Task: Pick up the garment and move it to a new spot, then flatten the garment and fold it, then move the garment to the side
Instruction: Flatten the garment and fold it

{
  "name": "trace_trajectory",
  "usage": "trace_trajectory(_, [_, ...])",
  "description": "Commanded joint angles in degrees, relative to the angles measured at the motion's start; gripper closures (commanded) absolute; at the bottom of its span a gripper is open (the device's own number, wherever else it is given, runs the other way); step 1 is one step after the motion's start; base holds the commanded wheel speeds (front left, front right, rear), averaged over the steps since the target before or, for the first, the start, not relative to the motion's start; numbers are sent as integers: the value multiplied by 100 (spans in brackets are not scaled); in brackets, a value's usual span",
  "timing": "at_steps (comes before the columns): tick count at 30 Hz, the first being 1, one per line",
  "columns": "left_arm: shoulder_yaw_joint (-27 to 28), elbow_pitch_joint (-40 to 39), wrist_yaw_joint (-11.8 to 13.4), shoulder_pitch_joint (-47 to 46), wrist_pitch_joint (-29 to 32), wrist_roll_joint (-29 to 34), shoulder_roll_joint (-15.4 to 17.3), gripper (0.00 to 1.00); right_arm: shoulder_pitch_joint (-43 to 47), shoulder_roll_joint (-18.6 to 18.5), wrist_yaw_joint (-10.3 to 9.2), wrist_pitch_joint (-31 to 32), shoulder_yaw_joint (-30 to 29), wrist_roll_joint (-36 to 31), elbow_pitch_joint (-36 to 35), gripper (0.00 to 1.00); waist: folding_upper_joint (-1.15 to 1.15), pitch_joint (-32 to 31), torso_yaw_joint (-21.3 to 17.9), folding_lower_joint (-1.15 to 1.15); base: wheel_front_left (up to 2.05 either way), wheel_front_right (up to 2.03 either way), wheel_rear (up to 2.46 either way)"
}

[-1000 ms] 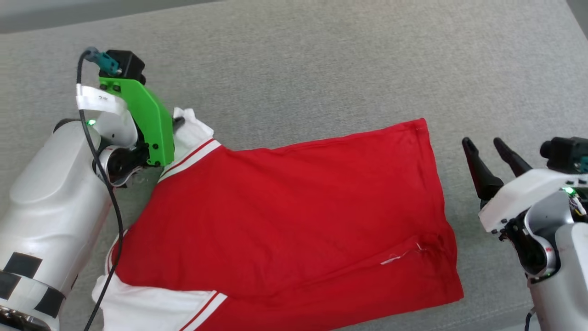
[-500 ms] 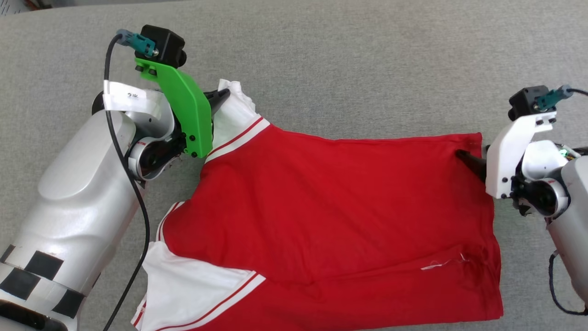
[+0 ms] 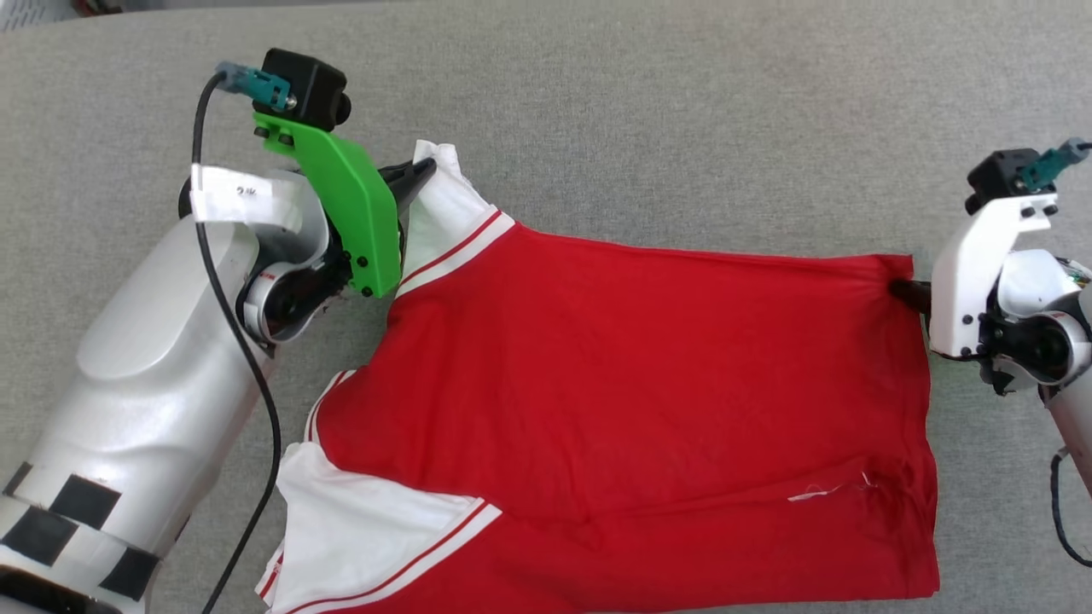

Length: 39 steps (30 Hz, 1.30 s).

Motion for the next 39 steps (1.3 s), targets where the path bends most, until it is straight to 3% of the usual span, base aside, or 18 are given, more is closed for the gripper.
trace_trajectory(1, [78, -19, 43, 181, -134, 35, 38, 100, 219, -93, -5, -141, -51, 37, -55, 100, 0, -189, 14, 0, 0, 0, 0])
trace_trajectory(6, [251, -256, 177, 596, -625, -15, 105, 100, 588, -336, -5, -447, -447, -22, -570, 100, 0, -538, 47, 0, 0, 0, 0])
trace_trajectory(12, [396, -861, 455, 1550, -1072, -98, 386, 100, 1506, -322, -5, -679, -974, -209, -1240, 100, 0, -900, 54, 0, 0, 0, 0])
trace_trajectory(20, [466, -1801, 1140, 3046, -1604, -97, 666, 100, 2906, 140, -5, -786, -1702, -463, -1831, 100, 0, -1254, 144, 0, 0, 0, 0])
trace_trajectory(28, [430, -2348, 1709, 4467, -1946, -289, 677, 100, 3983, 733, -5, -808, -2300, -832, -2220, 100, 0, -1531, 221, 0, 0, 0, 0])
trace_trajectory(35, [355, -2454, 1917, 5113, -2022, -470, 580, 100, 4419, 1067, -5, -936, -2596, -1106, -2362, 100, 0, -1591, 235, 0, 0, 0, 0])
trace_trajectory(36, [351, -2395, 1878, 5131, -2084, -505, 490, 100, 4460, 1138, -5, -994, -2625, -1131, -2348, 93, 0, -1595, 240, 0, 0, 0, 0])
trace_trajectory(37, [349, -2320, 1832, 5135, -2143, -527, 420, 100, 4492, 1183, -5, -1047, -2636, -1154, -2336, 76, 0, -1598, 245, 0, 0, 0, 0])
trace_trajectory(38, [338, -2208, 1776, 5120, -2212, -526, 350, 100, 4523, 1245, -5, -1151, -2663, -1172, -2333, 49, 0, -1599, 250, 0, 0, 0, 0])
trace_trajectory(39, [330, -2116, 1719, 5102, -2259, -532, 298, 90, 4539, 1292, -5, -1241, -2670, -1185, -2339, 0, 0, -1600, 248, 0, 0, 0, 0])
